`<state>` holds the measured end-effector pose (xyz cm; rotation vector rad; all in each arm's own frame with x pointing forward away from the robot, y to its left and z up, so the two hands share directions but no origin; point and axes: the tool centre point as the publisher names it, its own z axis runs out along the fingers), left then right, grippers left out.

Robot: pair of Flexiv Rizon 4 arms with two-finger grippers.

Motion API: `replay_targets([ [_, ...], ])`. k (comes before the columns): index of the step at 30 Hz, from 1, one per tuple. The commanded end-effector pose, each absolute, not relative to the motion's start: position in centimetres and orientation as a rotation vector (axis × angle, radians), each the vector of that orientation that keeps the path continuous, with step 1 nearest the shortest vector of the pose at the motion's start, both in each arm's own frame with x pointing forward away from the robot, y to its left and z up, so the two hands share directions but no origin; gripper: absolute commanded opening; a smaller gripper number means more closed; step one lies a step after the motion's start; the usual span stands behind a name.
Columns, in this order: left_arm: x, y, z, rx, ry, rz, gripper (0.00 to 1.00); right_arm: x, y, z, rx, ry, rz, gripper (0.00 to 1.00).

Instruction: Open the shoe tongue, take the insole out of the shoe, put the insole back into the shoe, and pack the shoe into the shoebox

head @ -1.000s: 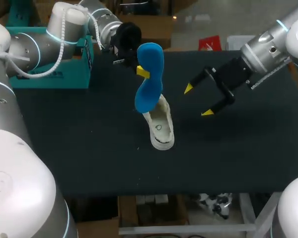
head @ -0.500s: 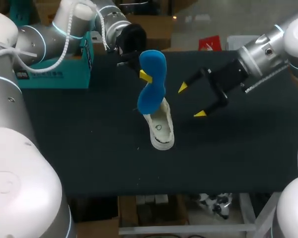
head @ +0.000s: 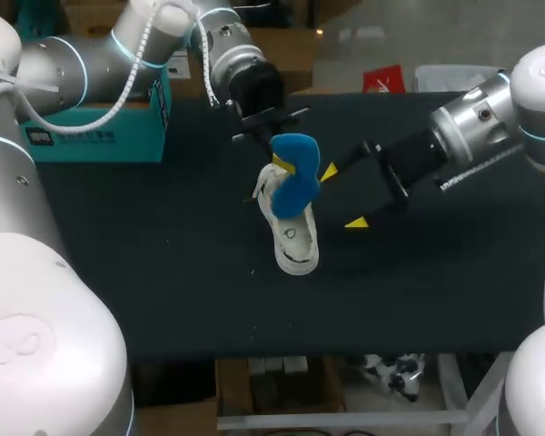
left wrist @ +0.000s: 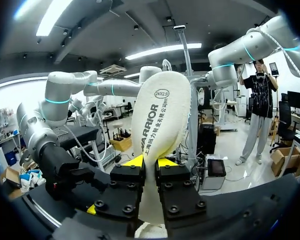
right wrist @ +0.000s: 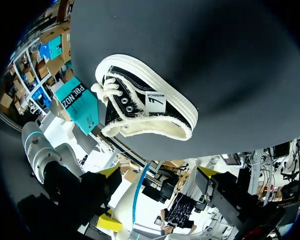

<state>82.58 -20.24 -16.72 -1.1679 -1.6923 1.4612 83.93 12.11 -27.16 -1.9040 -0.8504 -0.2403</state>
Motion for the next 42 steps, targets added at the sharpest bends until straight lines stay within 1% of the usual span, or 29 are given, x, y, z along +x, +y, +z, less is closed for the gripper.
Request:
replay_targets([
  [1,79.5,-20.6,-17.6,-1.22,-1.805,1.465,0.0,83.8,12.6,-27.6,-1.875,-0.84,-0.245,1.0],
  [3,79.1,-21.0,-18.2,-1.249,-1.841,1.457,0.0,83.7,12.8,-28.0,-1.865,-0.829,-0.24,1.0],
  [4,78.9,-21.3,-18.6,-1.265,-1.86,1.452,0.0,83.7,12.9,-28.1,-1.852,-0.828,-0.24,0.97],
  [7,78.3,-21.9,-19.4,-1.323,-1.929,1.471,0.0,83.4,13.2,-28.1,-1.831,-0.826,-0.245,0.64],
  [8,78.2,-22.0,-19.6,-1.339,-1.942,1.479,0.0,83.3,13.3,-28.2,-1.829,-0.824,-0.244,0.56],
  [9,78.1,-22.1,-19.8,-1.349,-1.954,1.489,0.0,83.2,13.5,-28.2,-1.821,-0.822,-0.244,0.51],
  [11,78.0,-22.2,-19.9,-1.357,-1.959,1.489,0.0,83.0,13.7,-28.2,-1.816,-0.82,-0.241,0.45],
  [14,77.9,-22.3,-20.3,-1.381,-1.983,1.504,0.0,82.7,13.8,-28.4,-1.799,-0.809,-0.242,0.38],
  [18,77.6,-22.4,-21.0,-1.416,-2.018,1.505,0.0,82.1,13.8,-28.7,-1.79,-0.791,-0.242,0.38],
  [21,77.5,-22.4,-21.4,-1.429,-2.038,1.51,0.0,81.8,13.9,-28.8,-1.79,-0.782,-0.242,0.32],
  [22,77.5,-22.5,-21.6,-1.434,-2.047,1.515,0.0,81.8,13.9,-28.8,-1.789,-0.78,-0.241,0.31],
  [25,77.6,-22.5,-21.8,-1.44,-2.063,1.524,0.0,81.6,14.0,-28.8,-1.782,-0.774,-0.238,0.35],
  [31,78.0,-22.8,-22.3,-1.438,-2.089,1.538,0.0,81.9,14.2,-28.7,-1.764,-0.781,-0.231,0.3],
  [32,78.0,-22.8,-22.3,-1.436,-2.09,1.542,0.0,82.0,14.2,-28.7,-1.763,-0.781,-0.23,0.27],
  [34,78.2,-22.9,-22.3,-1.431,-2.093,1.551,0.0,82.2,14.2,-28.8,-1.759,-0.783,-0.228,0.15],
  [35,78.3,-22.9,-22.3,-1.43,-2.093,1.554,0.0,82.2,14.2,-28.8,-1.757,-0.784,-0.228,0.0],
  [42,78.8,-23.1,-22.6,-1.406,-2.1,1.552,0.0,82.4,14.3,-28.8,-1.735,-0.797,-0.235,0.0],
])
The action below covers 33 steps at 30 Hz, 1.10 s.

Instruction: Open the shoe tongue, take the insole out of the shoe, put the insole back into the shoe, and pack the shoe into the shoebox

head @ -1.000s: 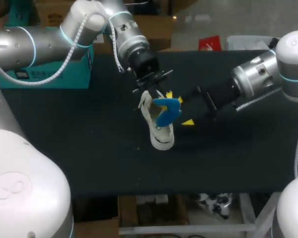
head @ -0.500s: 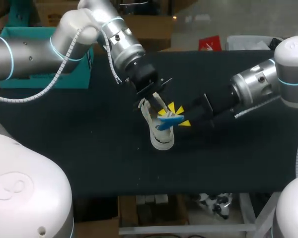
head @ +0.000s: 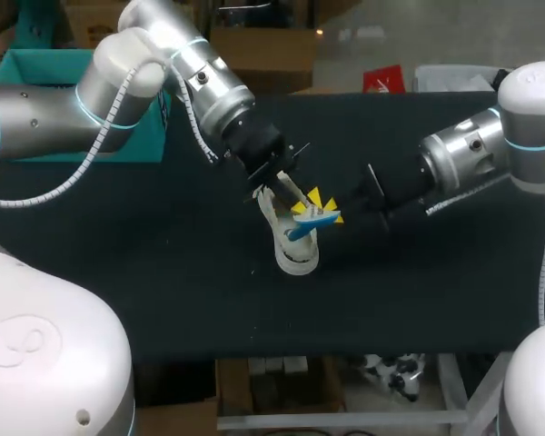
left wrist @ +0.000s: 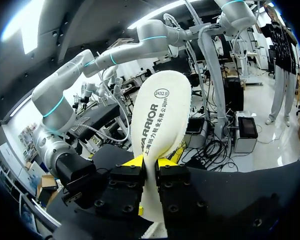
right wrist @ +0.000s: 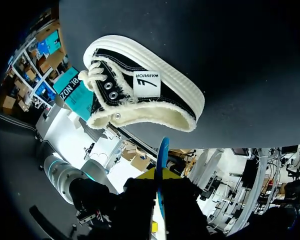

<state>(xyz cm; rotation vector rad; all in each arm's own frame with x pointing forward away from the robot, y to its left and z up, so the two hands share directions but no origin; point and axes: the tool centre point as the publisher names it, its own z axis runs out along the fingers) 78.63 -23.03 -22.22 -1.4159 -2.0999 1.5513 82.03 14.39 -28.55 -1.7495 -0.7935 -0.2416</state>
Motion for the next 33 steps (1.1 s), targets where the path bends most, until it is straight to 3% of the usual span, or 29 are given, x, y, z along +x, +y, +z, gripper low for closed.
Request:
replay_targets([
  [1,78.9,-23.1,-22.7,-1.399,-2.099,1.54,0.0,82.4,14.3,-28.9,-1.733,-0.797,-0.236,0.0],
  [3,79.2,-23.1,-22.6,-1.371,-2.085,1.496,0.0,82.4,14.2,-29.0,-1.729,-0.797,-0.241,0.0],
  [4,79.4,-23.1,-22.5,-1.355,-2.073,1.477,0.1,82.4,14.2,-29.1,-1.726,-0.797,-0.246,0.0],
  [6,79.8,-22.8,-22.2,-1.324,-2.052,1.441,0.72,82.3,14.1,-29.2,-1.725,-0.797,-0.247,0.0],
  [7,80.1,-22.6,-22.2,-1.312,-2.049,1.43,0.96,82.3,14.1,-29.2,-1.724,-0.797,-0.249,0.0],
  [8,80.4,-22.4,-22.0,-1.294,-2.04,1.41,1.0,82.2,14.1,-29.3,-1.723,-0.796,-0.251,0.0],
  [33,90.8,-12.4,-21.6,-0.967,-2.133,1.113,1.0,81.5,13.9,-30.7,-1.694,-0.783,-0.251,0.0],
])
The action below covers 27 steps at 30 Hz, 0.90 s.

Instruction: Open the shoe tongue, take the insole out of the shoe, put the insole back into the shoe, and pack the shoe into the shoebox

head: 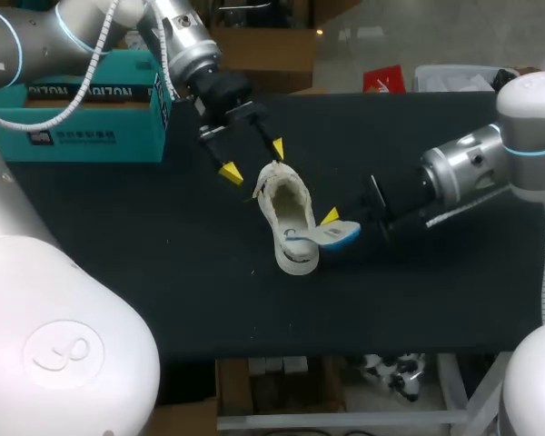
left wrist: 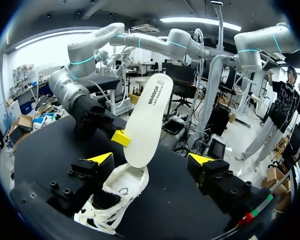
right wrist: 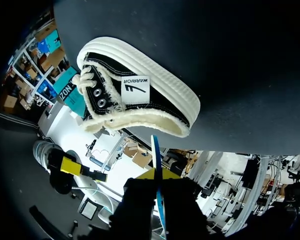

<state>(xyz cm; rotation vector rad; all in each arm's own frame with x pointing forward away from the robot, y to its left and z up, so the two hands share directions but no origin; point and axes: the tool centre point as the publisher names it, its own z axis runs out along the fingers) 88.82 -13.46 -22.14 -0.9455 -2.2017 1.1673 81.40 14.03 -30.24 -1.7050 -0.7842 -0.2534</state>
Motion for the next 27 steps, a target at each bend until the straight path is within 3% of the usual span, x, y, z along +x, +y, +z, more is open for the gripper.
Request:
replay_targets([
  [1,91.0,-12.1,-21.6,-0.966,-2.12,1.114,1.0,81.4,13.9,-30.8,-1.692,-0.784,-0.251,0.0],
  [16,91.2,-11.6,-21.9,-0.991,-2.175,1.1,1.0,81.2,14.1,-30.9,-1.681,-0.783,-0.247,0.0],
  [27,87.1,-12.8,-23.7,-0.868,-2.37,1.551,1.0,82.1,14.5,-31.1,-1.664,-0.751,-0.274,0.0],
])
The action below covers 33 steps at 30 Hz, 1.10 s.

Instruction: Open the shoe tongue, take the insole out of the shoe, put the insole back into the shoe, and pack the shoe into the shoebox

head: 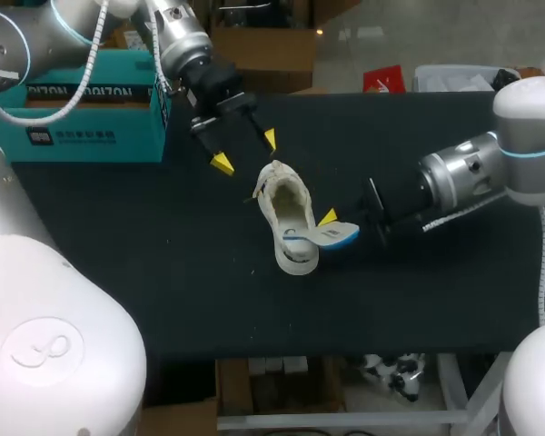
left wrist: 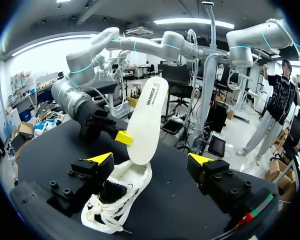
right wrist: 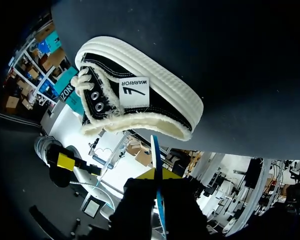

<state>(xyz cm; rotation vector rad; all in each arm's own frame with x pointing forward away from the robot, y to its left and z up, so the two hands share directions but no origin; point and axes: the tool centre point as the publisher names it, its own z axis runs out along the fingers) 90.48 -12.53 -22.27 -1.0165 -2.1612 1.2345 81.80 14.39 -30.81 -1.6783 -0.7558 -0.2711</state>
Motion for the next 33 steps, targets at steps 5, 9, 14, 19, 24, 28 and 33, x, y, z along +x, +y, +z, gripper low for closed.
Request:
replay_targets([
  [5,86.3,-12.9,-23.9,-0.792,-2.43,1.673,1.0,82.3,15.1,-30.5,-1.678,-0.731,-0.32,0.0],
  [9,86.3,-12.9,-23.9,-0.792,-2.43,1.673,1.0,82.3,15.1,-30.5,-1.678,-0.731,-0.32,0.0],
  [14,86.3,-12.9,-23.9,-0.792,-2.43,1.673,1.0,82.3,15.1,-30.5,-1.678,-0.731,-0.32,0.0],
  [19,86.3,-12.9,-23.9,-0.792,-2.43,1.673,1.0,82.3,15.1,-30.5,-1.678,-0.731,-0.32,0.0],
  [24,83.9,-13.5,-24.5,-0.758,-2.499,1.707,1.0,82.4,14.7,-30.7,-1.669,-0.693,-0.33,0.0],
  [28,82.8,-13.9,-25.0,-0.751,-2.524,1.747,1.0,82.0,14.6,-30.6,-1.66,-0.659,-0.357,0.0],
  [33,81.8,-14.2,-25.7,-0.8,-2.626,1.79,1.0,81.5,14.6,-31.0,-1.653,-0.608,-0.397,0.0],
])
